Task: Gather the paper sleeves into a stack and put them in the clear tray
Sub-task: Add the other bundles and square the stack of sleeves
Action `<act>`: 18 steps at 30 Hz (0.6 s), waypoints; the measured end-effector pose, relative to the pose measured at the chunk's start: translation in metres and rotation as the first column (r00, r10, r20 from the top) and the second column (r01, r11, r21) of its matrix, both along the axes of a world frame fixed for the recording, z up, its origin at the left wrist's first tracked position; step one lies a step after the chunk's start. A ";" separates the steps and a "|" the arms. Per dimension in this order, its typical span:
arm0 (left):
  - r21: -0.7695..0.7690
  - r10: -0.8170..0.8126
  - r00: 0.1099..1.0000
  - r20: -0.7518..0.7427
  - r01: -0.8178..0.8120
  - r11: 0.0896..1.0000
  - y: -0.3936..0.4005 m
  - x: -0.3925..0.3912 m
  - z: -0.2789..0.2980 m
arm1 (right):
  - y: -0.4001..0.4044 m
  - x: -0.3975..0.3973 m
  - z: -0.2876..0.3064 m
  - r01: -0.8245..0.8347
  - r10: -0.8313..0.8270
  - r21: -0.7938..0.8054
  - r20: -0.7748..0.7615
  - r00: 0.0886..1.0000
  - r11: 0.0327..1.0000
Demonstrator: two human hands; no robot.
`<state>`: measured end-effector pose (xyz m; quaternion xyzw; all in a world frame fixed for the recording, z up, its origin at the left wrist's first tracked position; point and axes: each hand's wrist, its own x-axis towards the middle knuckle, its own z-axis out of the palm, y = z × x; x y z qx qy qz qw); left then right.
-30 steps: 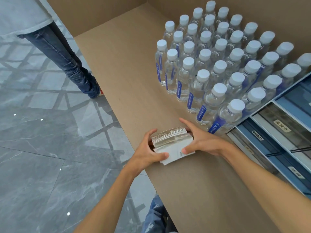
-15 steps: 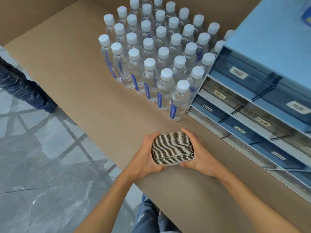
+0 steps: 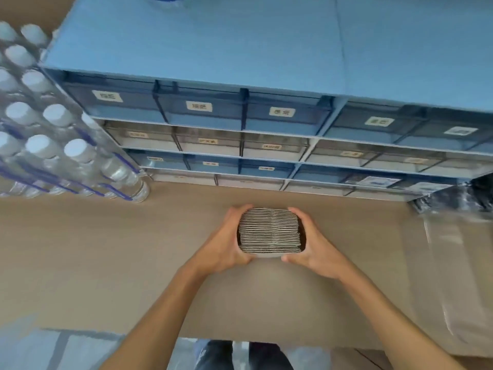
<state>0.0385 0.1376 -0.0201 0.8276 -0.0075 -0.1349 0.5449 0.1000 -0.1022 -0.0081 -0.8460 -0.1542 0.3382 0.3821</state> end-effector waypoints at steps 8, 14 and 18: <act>-0.135 0.062 0.993 -0.099 -0.075 0.988 -0.040 -0.009 -0.014 | -0.006 -0.027 -0.022 0.232 -0.193 0.263 -0.168 0.967 0.936; -0.286 0.161 0.967 -0.197 -0.213 0.934 -0.056 -0.017 -0.012 | 0.021 -0.036 -0.027 0.562 -0.569 0.427 -0.126 0.813 0.708; -0.317 0.371 0.899 -0.234 -0.431 0.845 -0.070 -0.014 -0.010 | 0.032 -0.032 -0.037 0.610 -0.644 0.416 -0.073 0.762 0.675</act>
